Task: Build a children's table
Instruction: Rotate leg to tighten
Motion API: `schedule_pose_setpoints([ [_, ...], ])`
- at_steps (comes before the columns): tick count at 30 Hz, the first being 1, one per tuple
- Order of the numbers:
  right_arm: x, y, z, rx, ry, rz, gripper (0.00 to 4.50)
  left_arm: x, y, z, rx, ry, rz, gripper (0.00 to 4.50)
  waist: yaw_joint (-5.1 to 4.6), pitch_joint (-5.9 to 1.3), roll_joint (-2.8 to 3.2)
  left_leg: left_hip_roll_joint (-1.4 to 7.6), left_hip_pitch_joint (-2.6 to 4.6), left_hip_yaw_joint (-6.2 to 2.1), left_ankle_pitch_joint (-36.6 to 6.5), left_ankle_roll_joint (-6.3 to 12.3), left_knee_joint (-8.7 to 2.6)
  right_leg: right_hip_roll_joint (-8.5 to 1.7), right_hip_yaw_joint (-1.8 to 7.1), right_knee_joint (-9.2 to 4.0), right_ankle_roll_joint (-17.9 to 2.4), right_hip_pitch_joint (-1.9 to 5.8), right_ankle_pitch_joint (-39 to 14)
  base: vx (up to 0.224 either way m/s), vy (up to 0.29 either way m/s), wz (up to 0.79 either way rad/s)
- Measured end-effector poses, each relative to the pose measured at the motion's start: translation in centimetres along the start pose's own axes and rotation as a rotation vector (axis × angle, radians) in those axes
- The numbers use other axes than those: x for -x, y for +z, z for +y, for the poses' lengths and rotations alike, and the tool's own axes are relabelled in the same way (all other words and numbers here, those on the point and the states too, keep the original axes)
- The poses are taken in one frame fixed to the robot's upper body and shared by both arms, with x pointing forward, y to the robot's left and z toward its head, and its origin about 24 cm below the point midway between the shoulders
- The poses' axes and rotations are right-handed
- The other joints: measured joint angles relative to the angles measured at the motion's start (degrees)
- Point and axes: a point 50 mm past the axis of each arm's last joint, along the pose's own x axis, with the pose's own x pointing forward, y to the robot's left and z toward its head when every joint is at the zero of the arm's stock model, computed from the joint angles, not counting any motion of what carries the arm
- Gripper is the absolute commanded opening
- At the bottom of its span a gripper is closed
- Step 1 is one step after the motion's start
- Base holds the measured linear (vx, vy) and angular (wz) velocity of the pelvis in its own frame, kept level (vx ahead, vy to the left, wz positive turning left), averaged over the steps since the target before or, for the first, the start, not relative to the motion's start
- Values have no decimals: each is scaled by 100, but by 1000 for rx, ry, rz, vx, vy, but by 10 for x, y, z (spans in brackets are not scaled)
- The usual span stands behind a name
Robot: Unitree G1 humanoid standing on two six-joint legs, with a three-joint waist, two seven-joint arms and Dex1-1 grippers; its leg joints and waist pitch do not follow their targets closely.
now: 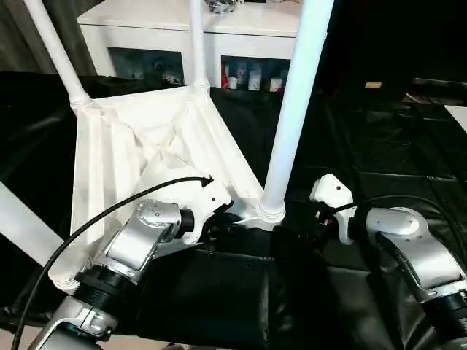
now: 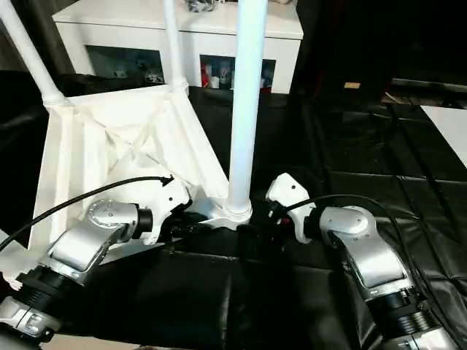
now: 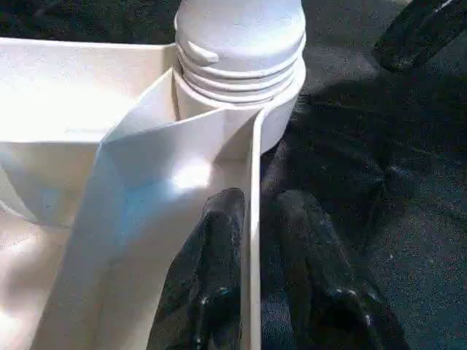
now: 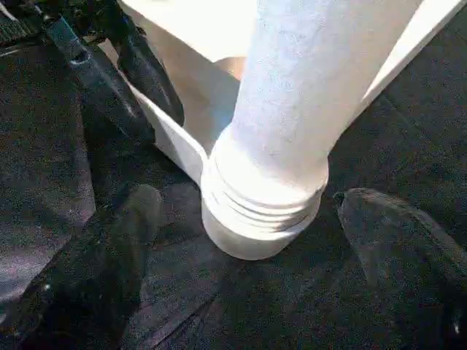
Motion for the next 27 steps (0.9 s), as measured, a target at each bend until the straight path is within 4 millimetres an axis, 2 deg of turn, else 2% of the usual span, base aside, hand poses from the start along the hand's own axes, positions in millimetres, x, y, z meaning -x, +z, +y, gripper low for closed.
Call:
schedule_pose_setpoints([
  [1, -1, 1, 0, 0, 1, -5, 425, 0, 0, 0, 1, 0, 1, 60, -3, 0, 0, 0, 0, 1, 0, 0, 0, 0, 0, 0, 0, 0, 0, 0, 0, 0],
  [4, -4, 1, -2, -5, 1, -14, 425, 0, 0, 0, 2, 1, 0, 58, -5, 0, 0, 0, 0, 1, 0, 0, 0, 0, 0, 1, 0, 0, 0, 0, 0, 0],
  [6, -5, 2, -2, -2, 2, -19, 425, 0, 0, 0, 3, -2, -2, 25, -5, 0, 1, 0, 1, 1, 0, 0, 0, 0, 0, 2, -1, 1, 1, 0, 0, 0],
  [10, -9, 1, -4, -8, 9, -31, 425, 0, 0, 1, 7, -28, -3, 4, -4, -1, 1, 0, 1, 1, 0, 0, 0, 0, 0, 3, -7, 2, 5, 0, 0, 0],
  [15, -14, -6, 0, -14, 50, -8, 425, 1, 0, -3, -20, -106, -5, 4, 44, -2, 1, 0, -2, 2, 0, 1, 0, -2, -1, 2, -10, 1, 5, 0, 0, 0],
  [23, -17, 3, -1, 17, 93, -31, 425, 0, -1, -10, -35, -167, 0, 4, 90, -2, -1, 0, -1, 30, 1, 2, 4, -13, 7, 3, -13, 9, 2, 0, 0, 0],
  [27, -18, 0, 0, -5, 116, -30, 386, 0, -1, -10, -39, -169, -2, 0, 85, -2, -1, 0, 0, 30, 1, 2, 4, -12, 11, 9, -12, 9, 2, 0, 0, 0],
])
